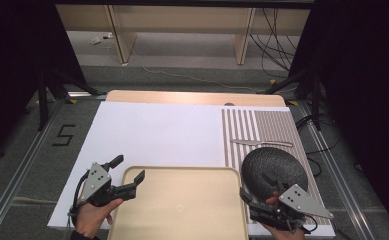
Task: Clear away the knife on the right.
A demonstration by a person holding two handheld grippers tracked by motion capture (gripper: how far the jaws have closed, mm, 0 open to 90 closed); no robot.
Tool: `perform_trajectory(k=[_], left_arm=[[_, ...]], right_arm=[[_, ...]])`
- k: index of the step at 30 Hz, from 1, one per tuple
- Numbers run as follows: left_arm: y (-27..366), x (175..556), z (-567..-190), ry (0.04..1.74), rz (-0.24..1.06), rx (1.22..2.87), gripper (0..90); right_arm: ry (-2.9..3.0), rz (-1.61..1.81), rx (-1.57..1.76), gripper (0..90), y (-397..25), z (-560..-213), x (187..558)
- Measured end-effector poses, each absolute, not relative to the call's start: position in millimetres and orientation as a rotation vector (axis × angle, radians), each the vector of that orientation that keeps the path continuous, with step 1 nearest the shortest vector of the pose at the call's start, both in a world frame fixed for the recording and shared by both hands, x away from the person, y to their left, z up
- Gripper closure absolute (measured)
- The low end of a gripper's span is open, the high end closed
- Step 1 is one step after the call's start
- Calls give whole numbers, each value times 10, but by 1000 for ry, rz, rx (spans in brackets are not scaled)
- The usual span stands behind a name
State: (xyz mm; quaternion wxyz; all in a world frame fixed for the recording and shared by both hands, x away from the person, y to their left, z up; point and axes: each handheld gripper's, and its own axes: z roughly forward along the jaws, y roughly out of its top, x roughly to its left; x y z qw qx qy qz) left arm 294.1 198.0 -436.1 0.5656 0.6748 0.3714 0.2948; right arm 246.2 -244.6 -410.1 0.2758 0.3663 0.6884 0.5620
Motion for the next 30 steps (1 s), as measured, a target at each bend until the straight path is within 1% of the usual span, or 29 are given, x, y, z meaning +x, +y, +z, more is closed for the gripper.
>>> perform_trajectory(k=[3, 17, 30], left_arm=[[1979, 2941, -4360, 872, 694, 1586, 160], [1983, 2940, -4364, 871, 705, 1586, 161], [1985, 2939, -4362, 868, 712, 1583, 160]], right_arm=[[1874, 1472, 952, 192, -2537, -4059, 2482], [1910, 1364, 1001, 193, -2915, -3942, 2451], [1975, 1277, 1033, 192, -3005, -3961, 2463]])
